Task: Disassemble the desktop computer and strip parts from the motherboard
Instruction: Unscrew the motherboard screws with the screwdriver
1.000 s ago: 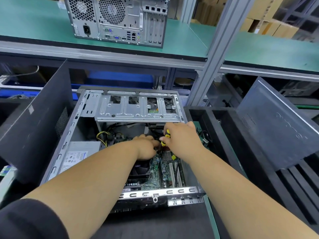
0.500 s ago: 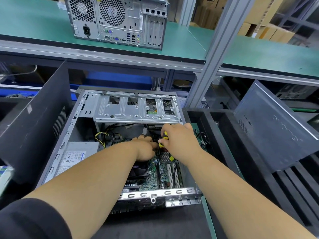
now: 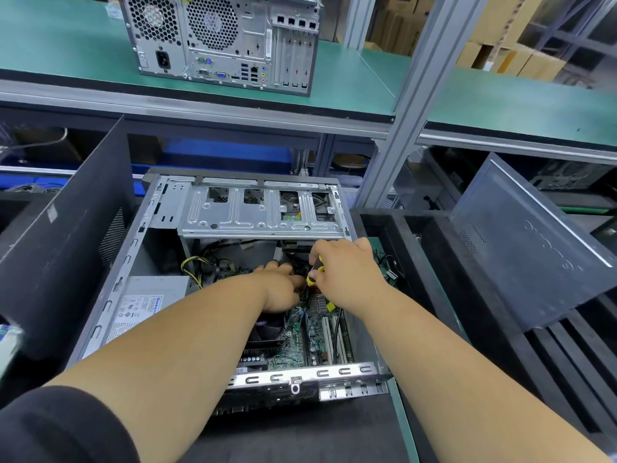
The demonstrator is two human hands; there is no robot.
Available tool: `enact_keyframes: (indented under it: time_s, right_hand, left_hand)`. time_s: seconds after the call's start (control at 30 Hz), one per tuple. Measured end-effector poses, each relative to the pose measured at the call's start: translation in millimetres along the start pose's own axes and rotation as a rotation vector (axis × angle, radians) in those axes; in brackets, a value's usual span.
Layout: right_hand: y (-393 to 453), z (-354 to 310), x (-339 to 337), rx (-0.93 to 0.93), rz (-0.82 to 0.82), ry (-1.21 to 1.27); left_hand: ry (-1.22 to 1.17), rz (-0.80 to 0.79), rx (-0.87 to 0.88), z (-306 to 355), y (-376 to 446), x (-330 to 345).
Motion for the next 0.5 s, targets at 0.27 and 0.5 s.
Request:
enact_keyframes:
  time_s: [0.27, 0.5]
  right_hand:
    - [2.4, 0.2, 0.7, 0.018, -0.022, -0.027]
    - [1.5, -3.3, -2.2, -0.029, -0.032, 0.002]
  left_hand:
    - [-0.008, -0.018, 0.012, 0.4, -1.6, -0.4]
    - [-0.008, -0.002, 0.016, -0.7, 1.7, 1.1]
Point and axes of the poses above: each hand's wrist, its own y-axis towards the middle knuckle, its own x-axis out of the palm, z = x × y, the point moved 9 cm from there along y, towards the middle knuckle, and after that the axes turned 2 degrees about z, right-handed, at the moved point
